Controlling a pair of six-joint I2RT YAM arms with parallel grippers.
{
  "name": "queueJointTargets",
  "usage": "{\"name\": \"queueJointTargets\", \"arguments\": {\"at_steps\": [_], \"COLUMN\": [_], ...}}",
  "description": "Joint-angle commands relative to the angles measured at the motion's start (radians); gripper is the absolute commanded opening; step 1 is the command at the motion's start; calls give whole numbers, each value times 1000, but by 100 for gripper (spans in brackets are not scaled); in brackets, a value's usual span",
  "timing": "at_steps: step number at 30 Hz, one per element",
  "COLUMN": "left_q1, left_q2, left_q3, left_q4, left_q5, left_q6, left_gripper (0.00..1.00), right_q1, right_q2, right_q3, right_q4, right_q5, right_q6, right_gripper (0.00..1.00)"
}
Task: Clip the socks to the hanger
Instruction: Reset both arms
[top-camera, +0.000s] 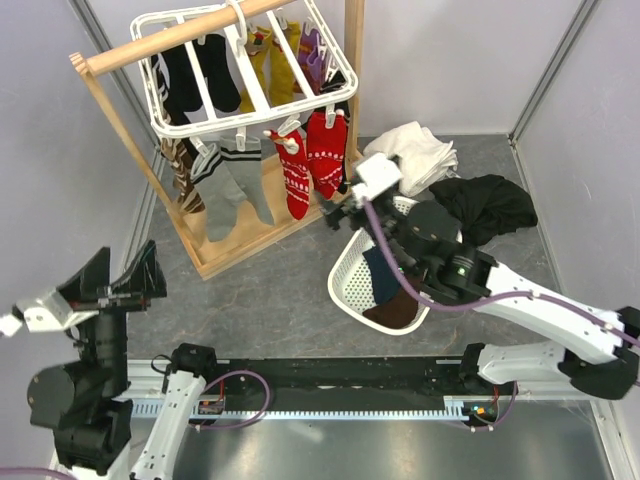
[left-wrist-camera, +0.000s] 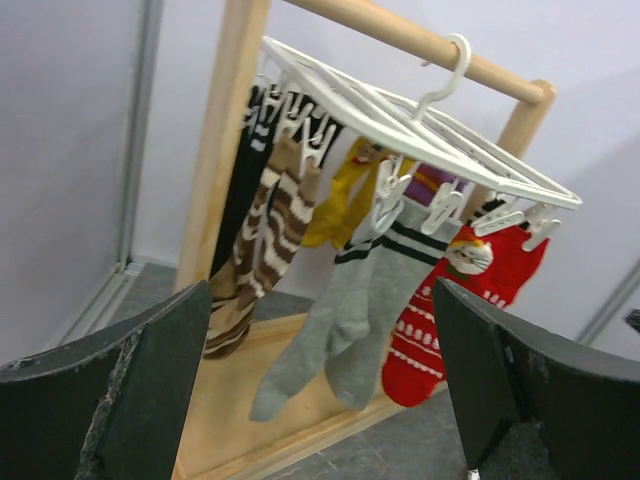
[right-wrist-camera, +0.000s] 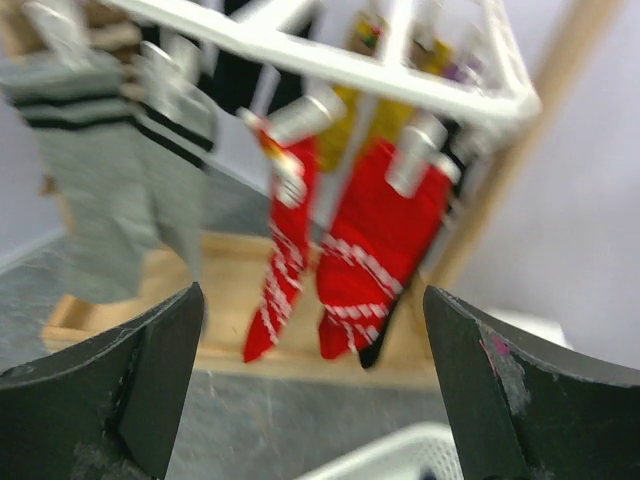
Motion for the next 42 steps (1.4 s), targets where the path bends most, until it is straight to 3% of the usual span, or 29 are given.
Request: {"name": "queueJointTargets", "arguments": {"at_steps": [1, 5, 12, 14, 17, 26, 42], "left_q1": [-1, -1, -1, -1, -1, -1, -1], "left_q2": [-169, -278, -298, -300, -300, -307, -307], "left_q3": [-82, -99, -93, -99, -109, -124, -178], "left_q4": [-33, -88, -197, -215, -226, -281, -301], "left_q5": [-145, -152, -154, -131, -116, -96, -45], "left_q6": [30, 84, 134, 134, 139, 147, 127], "left_gripper": [98, 98, 99, 99, 99, 99, 99], "right_q1": [-18, -46, -55, -56, -58, -58, -58], "right_q2": [-173, -398, -711, -695, -710, -710, -708], "right_q3": [-191, -368, -603, -574, -597, -693, -672], "right_q4": [8, -14, -142, -316, -362, -362, -451], "right_q5": [297, 485, 693, 742, 722, 716, 793], "right_q6": [142, 222, 323, 383, 413, 488, 597], "right_gripper": [98, 98, 98, 98, 98, 98, 98]}}
